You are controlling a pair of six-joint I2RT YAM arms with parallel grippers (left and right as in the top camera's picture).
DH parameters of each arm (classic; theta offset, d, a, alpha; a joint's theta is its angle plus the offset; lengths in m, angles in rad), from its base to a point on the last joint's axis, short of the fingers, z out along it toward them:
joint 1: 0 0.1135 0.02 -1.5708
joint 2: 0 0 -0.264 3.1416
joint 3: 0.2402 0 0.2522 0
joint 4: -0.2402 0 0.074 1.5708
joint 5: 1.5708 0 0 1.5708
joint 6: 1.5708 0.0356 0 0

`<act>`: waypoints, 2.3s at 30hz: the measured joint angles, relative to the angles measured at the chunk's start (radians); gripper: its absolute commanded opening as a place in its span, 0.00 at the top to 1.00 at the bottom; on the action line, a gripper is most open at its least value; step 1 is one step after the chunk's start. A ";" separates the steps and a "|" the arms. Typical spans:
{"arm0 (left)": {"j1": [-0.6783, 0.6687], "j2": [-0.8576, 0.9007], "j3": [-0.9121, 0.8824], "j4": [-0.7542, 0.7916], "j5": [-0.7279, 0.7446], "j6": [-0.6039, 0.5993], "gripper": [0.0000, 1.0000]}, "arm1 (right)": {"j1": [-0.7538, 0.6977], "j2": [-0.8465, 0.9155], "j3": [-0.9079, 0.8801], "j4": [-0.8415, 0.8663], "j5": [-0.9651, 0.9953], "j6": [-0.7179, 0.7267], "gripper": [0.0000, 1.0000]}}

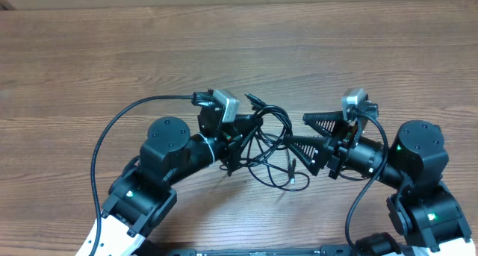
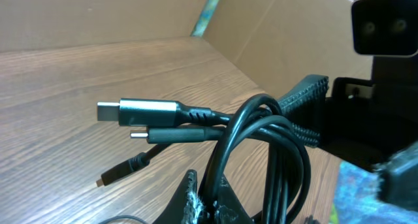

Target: Untangle cables

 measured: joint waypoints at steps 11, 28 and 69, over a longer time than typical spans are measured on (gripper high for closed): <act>-0.027 0.001 0.000 -0.023 -0.067 -0.029 0.96 | 0.000 0.093 0.000 -0.034 -0.027 -0.006 0.96; -0.040 0.031 0.000 -0.126 -0.318 -0.280 0.96 | 0.001 0.097 0.000 -0.056 -0.210 -0.127 0.96; 0.047 0.037 0.000 -0.042 0.253 0.121 0.46 | 0.000 0.096 0.000 -0.064 -0.171 -0.088 0.96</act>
